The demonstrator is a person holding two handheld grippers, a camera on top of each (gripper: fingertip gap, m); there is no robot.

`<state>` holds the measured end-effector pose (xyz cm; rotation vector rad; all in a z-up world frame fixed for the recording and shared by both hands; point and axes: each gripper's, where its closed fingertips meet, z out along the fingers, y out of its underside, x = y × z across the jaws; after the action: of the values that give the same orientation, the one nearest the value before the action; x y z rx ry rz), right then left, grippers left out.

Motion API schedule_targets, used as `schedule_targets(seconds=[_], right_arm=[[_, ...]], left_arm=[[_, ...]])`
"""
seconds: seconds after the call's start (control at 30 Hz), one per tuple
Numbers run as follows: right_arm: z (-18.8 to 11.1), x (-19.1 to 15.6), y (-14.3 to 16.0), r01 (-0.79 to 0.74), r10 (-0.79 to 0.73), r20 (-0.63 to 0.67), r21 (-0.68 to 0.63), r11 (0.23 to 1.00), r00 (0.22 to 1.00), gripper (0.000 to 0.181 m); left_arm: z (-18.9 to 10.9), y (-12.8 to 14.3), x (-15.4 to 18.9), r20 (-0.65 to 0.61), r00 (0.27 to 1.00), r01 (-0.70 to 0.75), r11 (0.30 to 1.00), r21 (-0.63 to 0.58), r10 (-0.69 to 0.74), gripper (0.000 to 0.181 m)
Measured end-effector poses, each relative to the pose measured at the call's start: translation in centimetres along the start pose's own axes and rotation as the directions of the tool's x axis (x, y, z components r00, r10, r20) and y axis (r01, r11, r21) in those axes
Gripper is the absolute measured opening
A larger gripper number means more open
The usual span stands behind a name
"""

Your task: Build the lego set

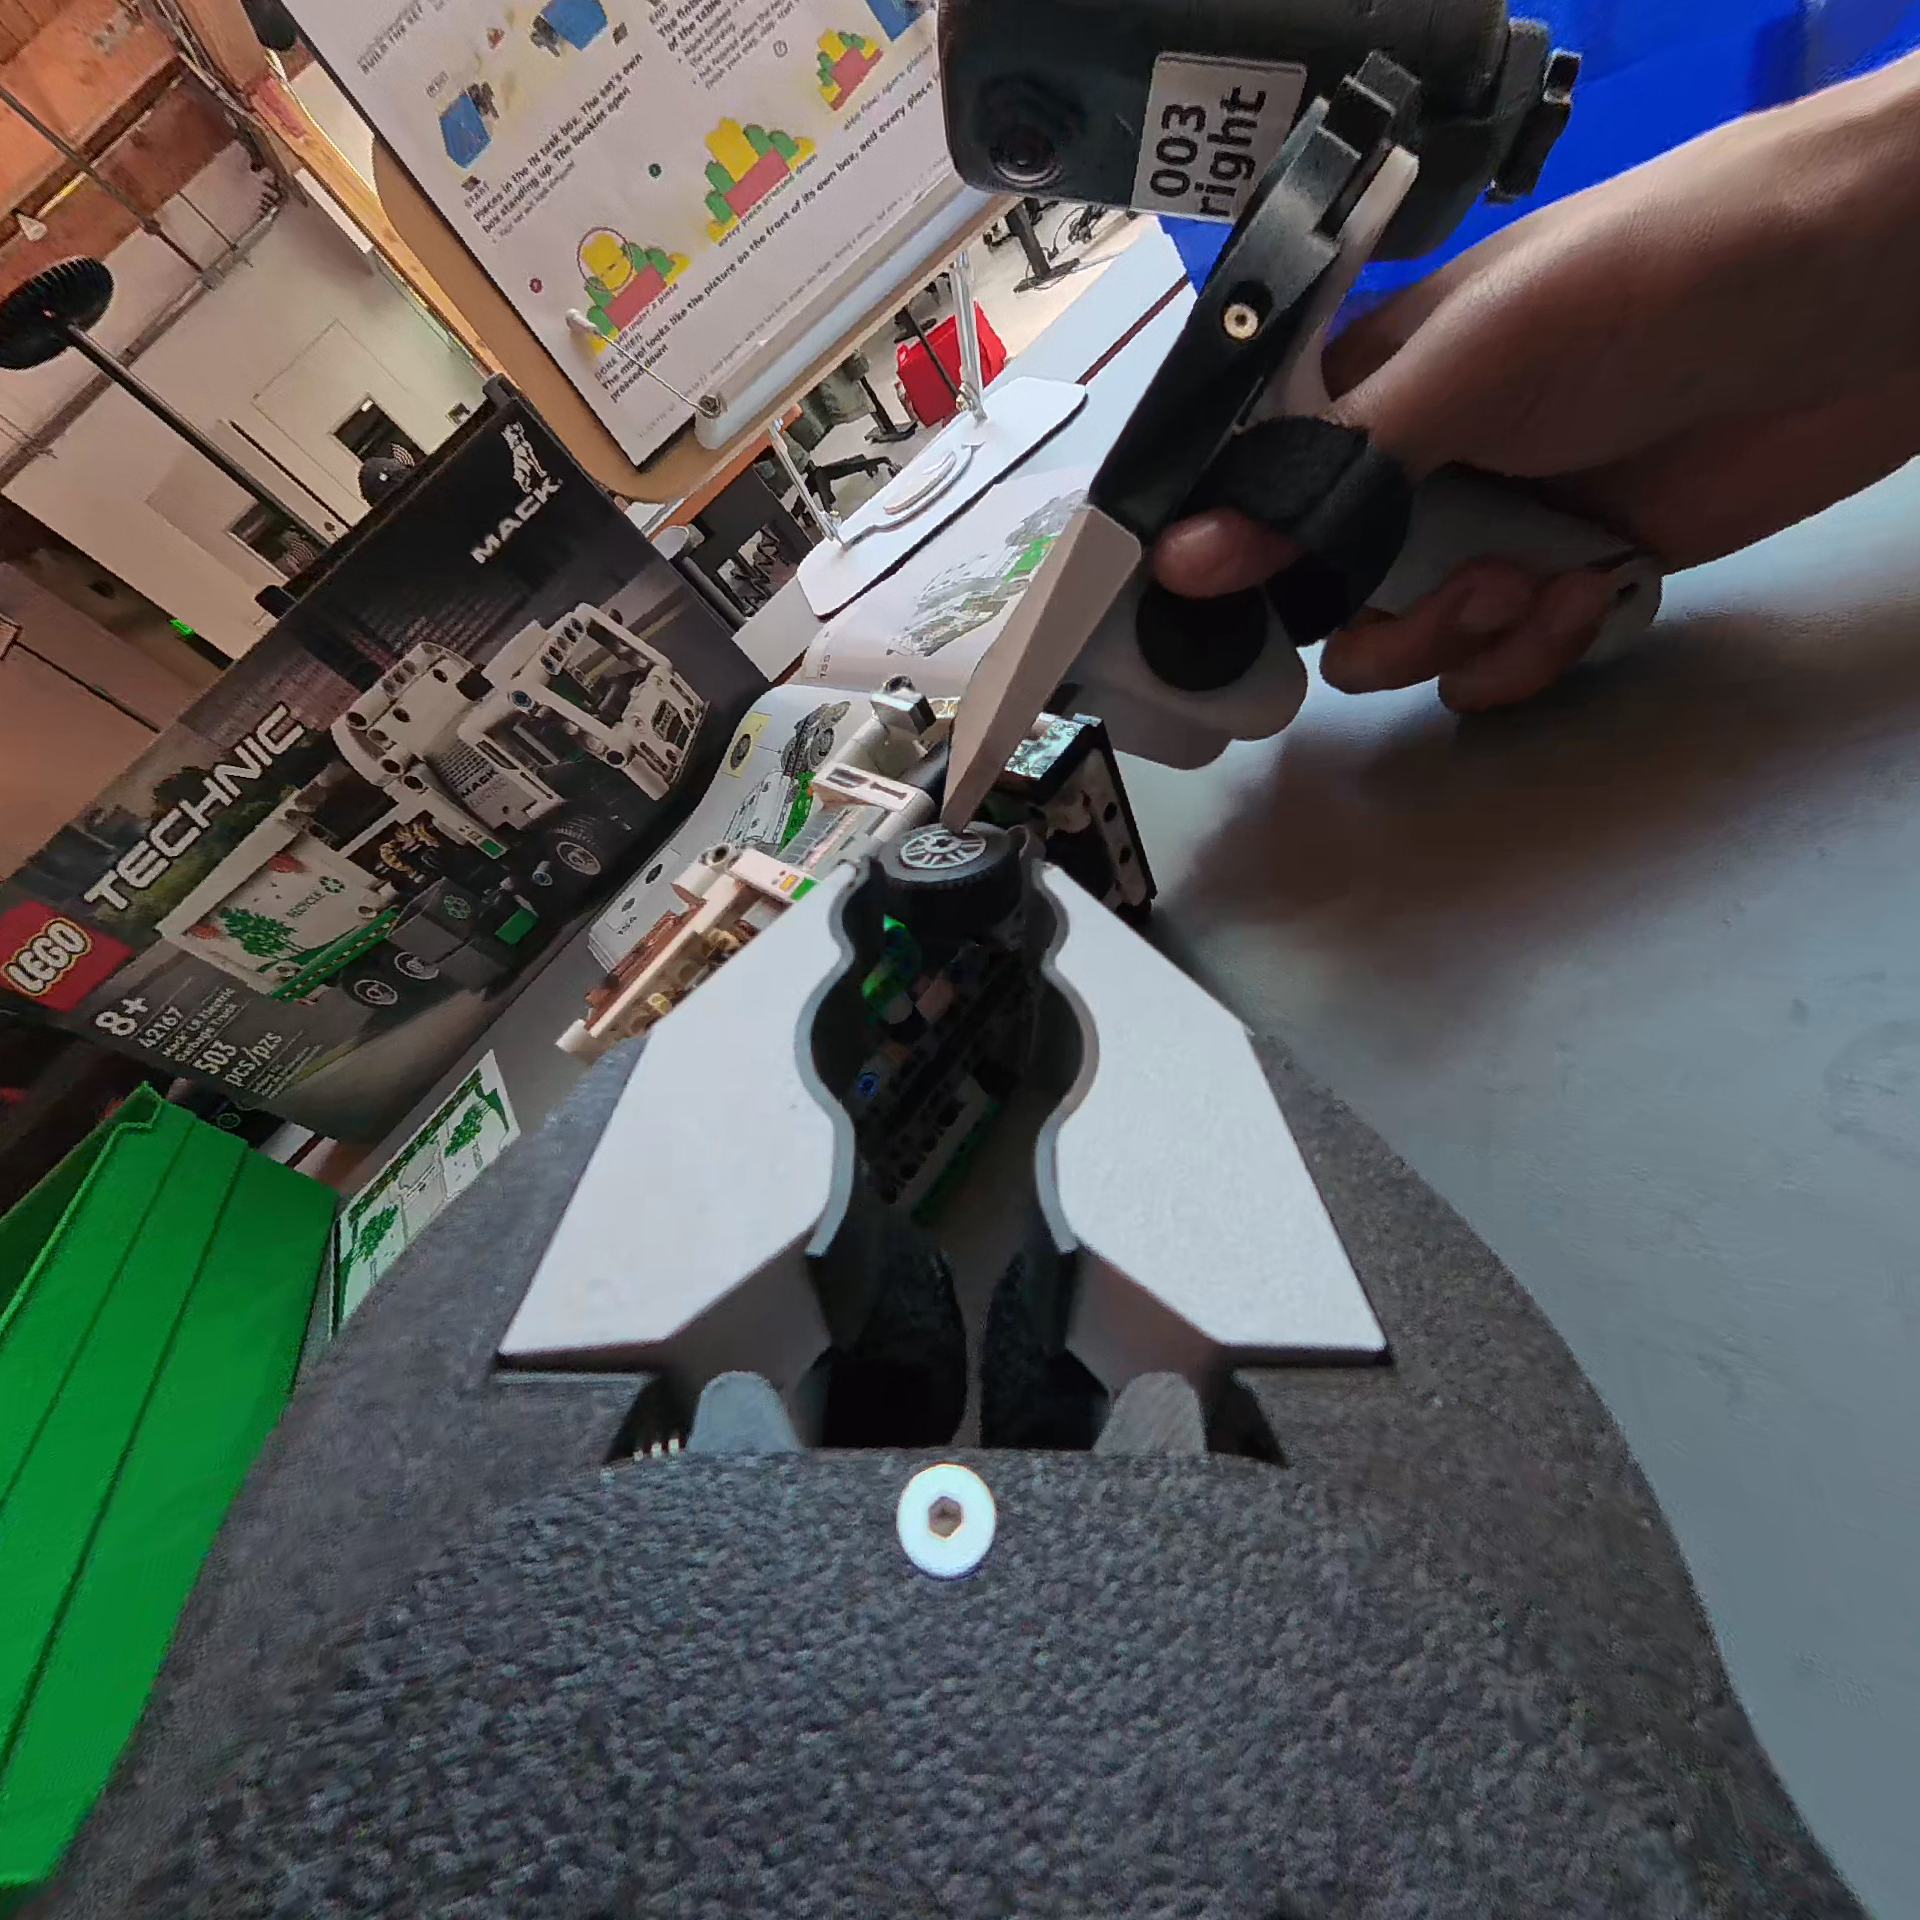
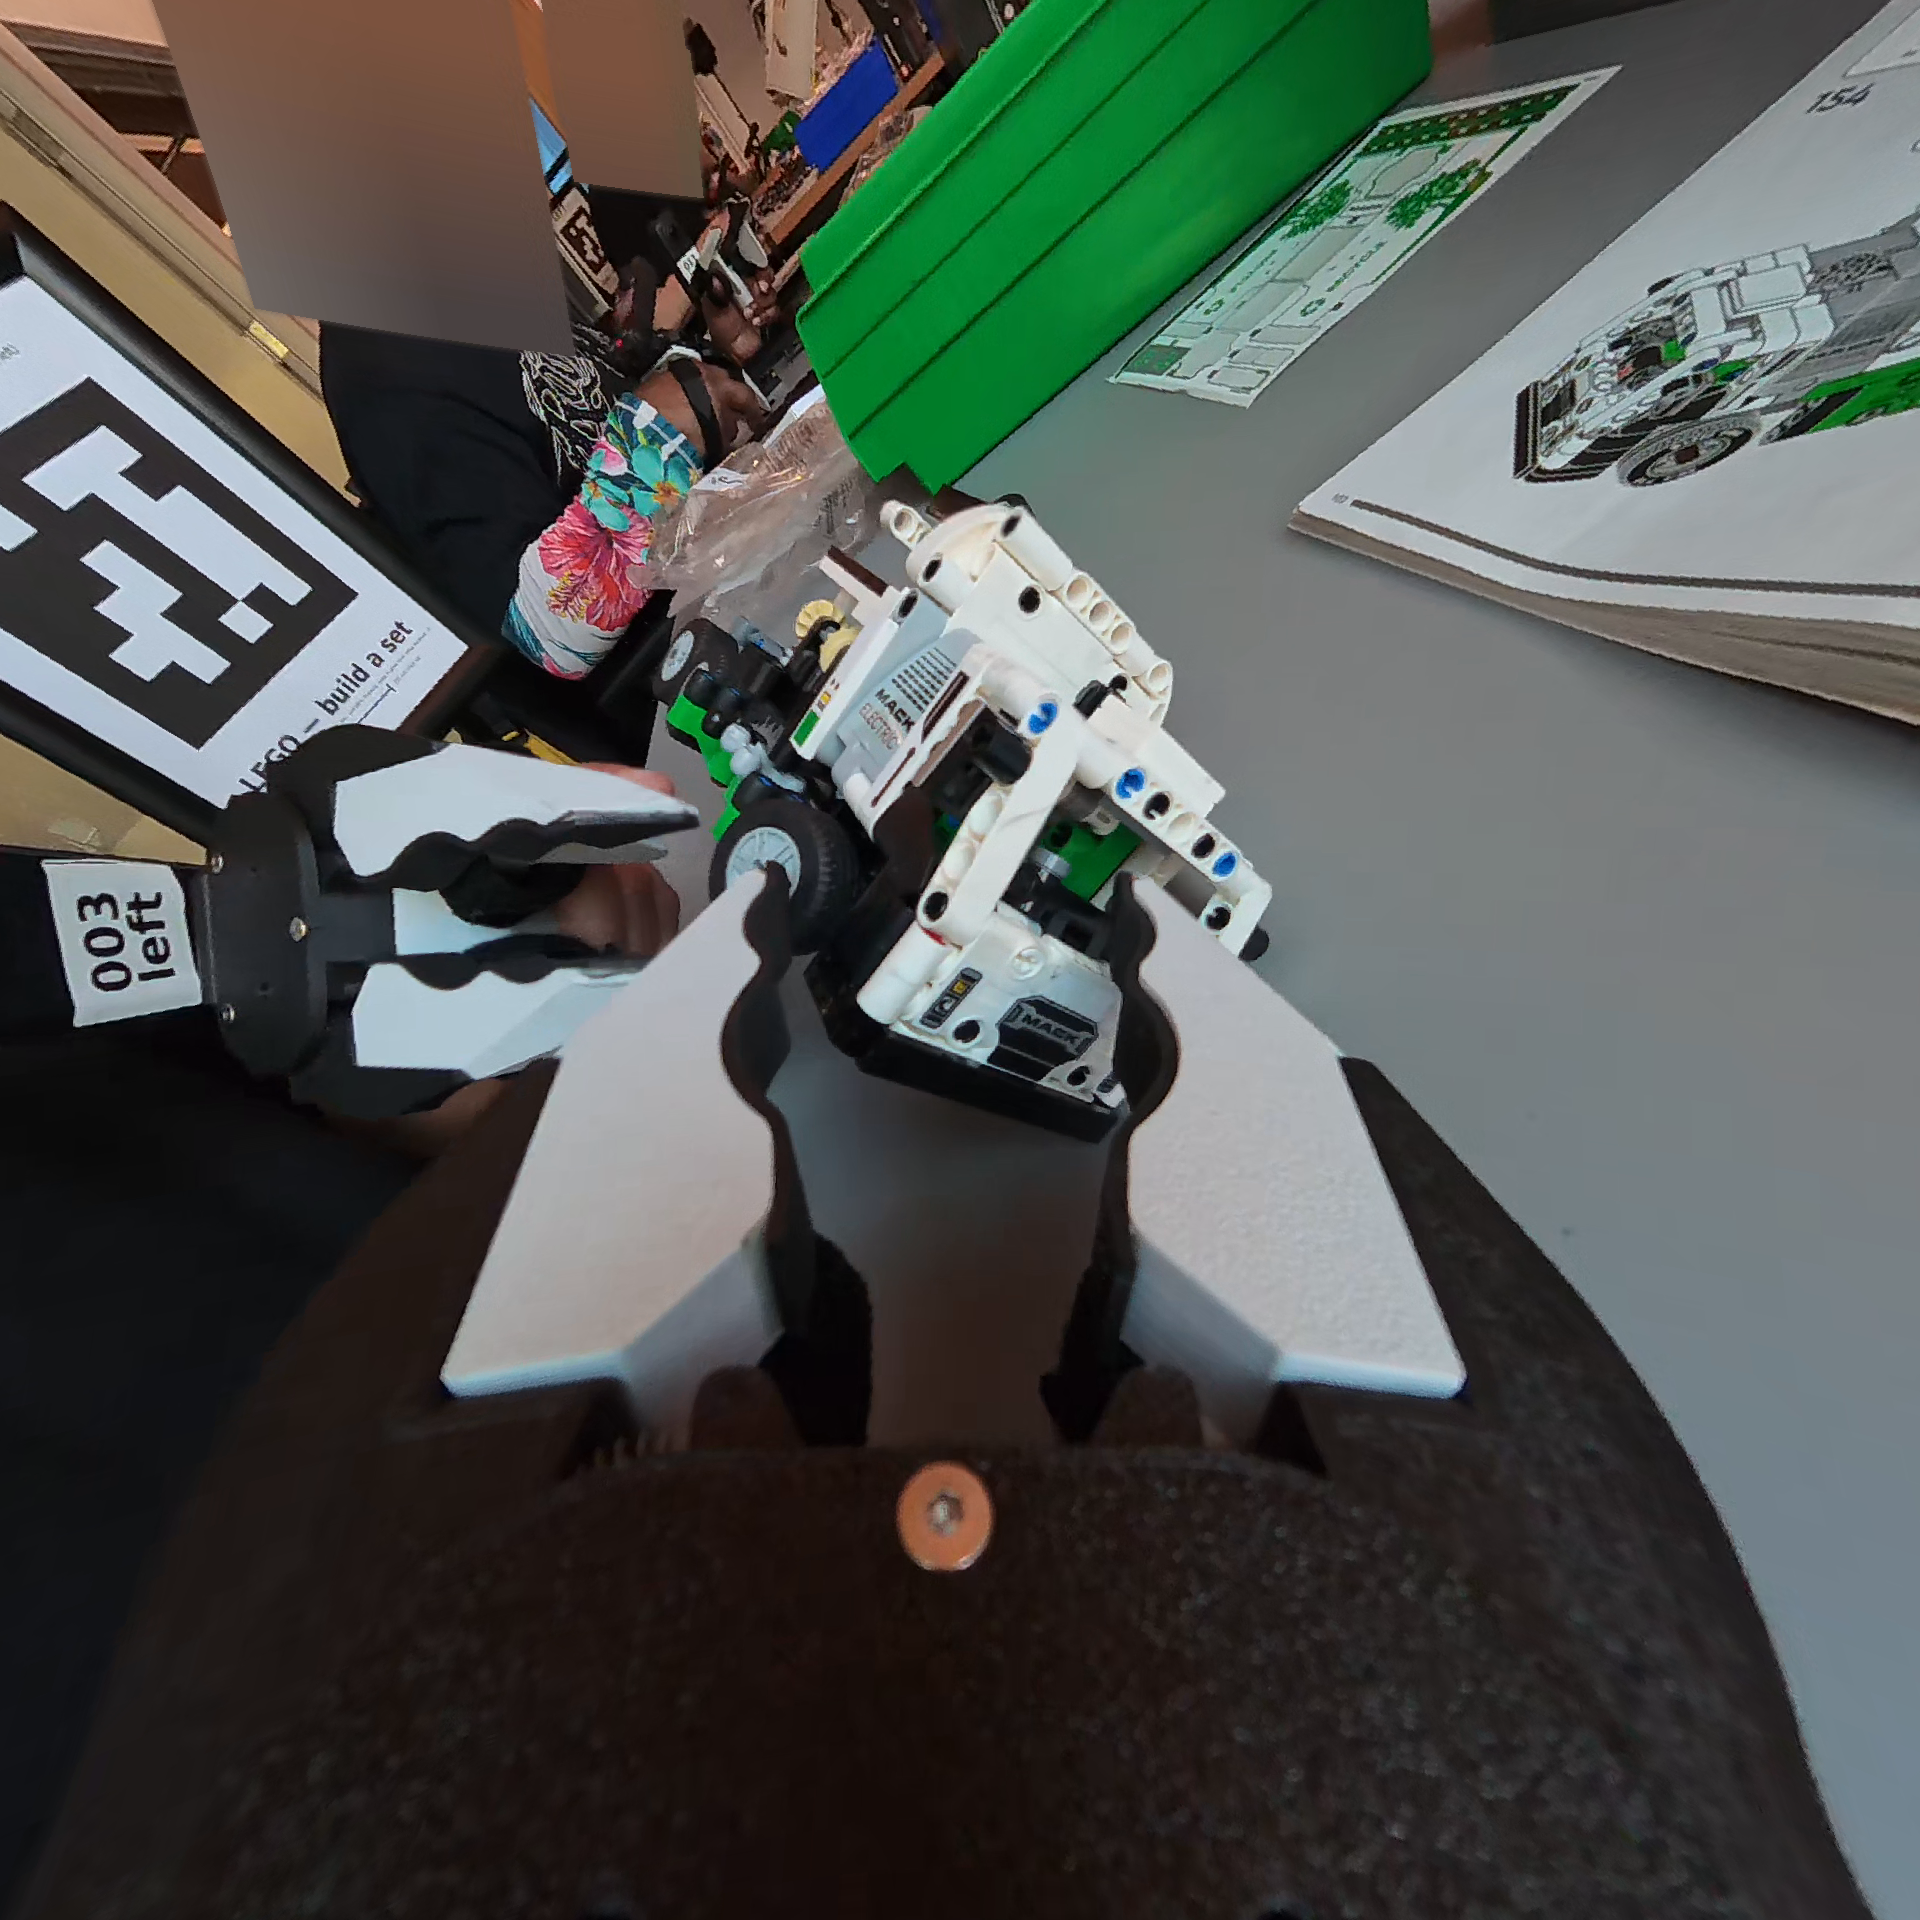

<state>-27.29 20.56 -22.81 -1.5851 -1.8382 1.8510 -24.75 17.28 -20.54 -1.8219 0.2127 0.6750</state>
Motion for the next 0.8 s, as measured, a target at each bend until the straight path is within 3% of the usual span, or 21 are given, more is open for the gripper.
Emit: schedule_targets(seconds=[0.33, 0.8], right_arm=[[0.37, -0.83, -0.04, 0.032, -0.032, 0.005, -0.006, 0.999, 0.999, 0.064], [0.49, -0.53, 0.02, -0.057, 0.056, 0.061, 0.0, 0.998, 0.997, 0.061]], left_arm=[[0.32, 0.79, 0.46, -0.007, 1.0, -0.013, 0.999, -0.029, 0.013, 0.014], [0.5, 0.41, 0.78, -0.016, 1.0, -0.015, 1.0, -0.022, 0.014, 0.017]])
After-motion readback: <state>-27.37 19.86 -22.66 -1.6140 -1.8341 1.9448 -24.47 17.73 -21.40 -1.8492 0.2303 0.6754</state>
